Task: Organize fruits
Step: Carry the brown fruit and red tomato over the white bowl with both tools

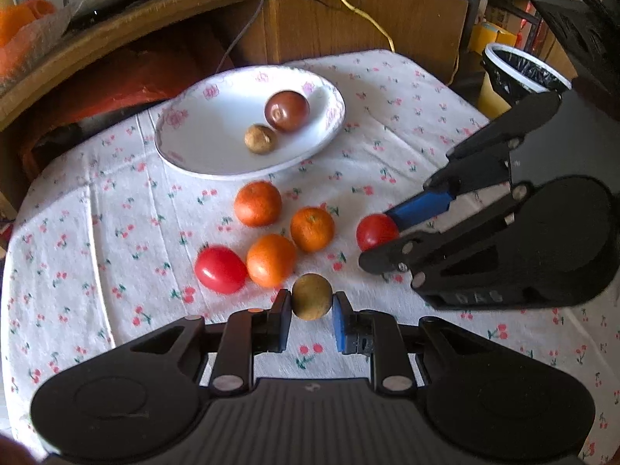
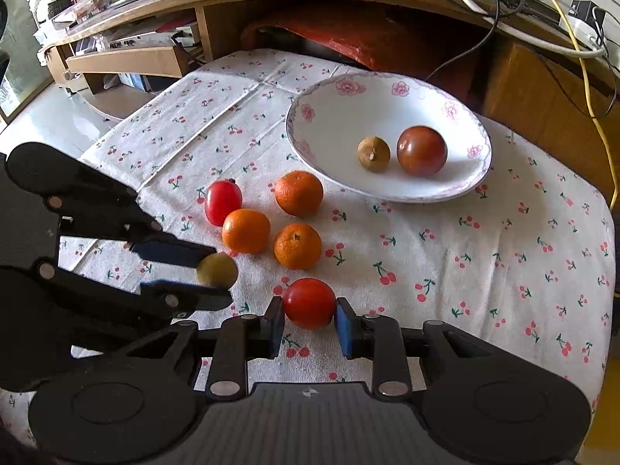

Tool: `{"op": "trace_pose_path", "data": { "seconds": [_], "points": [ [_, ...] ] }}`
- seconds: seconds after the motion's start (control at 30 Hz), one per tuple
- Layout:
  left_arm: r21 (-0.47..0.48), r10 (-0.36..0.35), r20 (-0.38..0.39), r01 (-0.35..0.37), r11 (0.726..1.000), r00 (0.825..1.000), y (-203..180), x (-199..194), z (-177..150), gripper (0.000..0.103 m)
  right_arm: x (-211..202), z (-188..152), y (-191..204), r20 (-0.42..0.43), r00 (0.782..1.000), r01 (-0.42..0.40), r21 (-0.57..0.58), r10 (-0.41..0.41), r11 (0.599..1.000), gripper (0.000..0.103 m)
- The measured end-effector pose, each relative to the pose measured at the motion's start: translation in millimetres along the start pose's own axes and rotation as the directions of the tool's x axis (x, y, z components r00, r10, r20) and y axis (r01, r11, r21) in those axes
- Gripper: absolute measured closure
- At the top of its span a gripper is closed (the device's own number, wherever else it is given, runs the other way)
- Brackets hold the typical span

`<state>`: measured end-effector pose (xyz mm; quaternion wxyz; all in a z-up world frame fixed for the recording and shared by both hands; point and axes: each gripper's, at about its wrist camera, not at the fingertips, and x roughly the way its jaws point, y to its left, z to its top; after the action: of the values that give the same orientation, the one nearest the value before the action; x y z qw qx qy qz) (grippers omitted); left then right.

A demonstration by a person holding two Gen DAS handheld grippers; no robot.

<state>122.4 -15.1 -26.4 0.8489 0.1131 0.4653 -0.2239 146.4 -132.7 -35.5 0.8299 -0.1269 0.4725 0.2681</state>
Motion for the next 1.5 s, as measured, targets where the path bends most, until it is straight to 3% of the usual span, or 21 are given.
{"op": "trace_pose_path", "data": {
  "seconds": [0.33, 0.87, 1.5],
  "points": [
    [-0.025, 0.051, 0.063, -0.049, 0.998, 0.997, 13, -8, 23, 0.072, -12, 15, -8, 0.062, 0.998, 0.002, 0.040, -0.004, 0.999, 0.080],
    [-0.021, 0.108, 0.100, -0.106, 0.994, 0.989, 19, 9, 55, 0.072, -12, 39, -31, 0.132, 0.989, 0.047, 0.112, -0.062, 0.993, 0.079],
    [-0.052, 0.151, 0.102, -0.146, 0.988, 0.983, 36, 37, 72, 0.072, 14, 56, -49, 0.131, 0.988, 0.061, 0.152, -0.082, 0.986, 0.079]
  ]
}}
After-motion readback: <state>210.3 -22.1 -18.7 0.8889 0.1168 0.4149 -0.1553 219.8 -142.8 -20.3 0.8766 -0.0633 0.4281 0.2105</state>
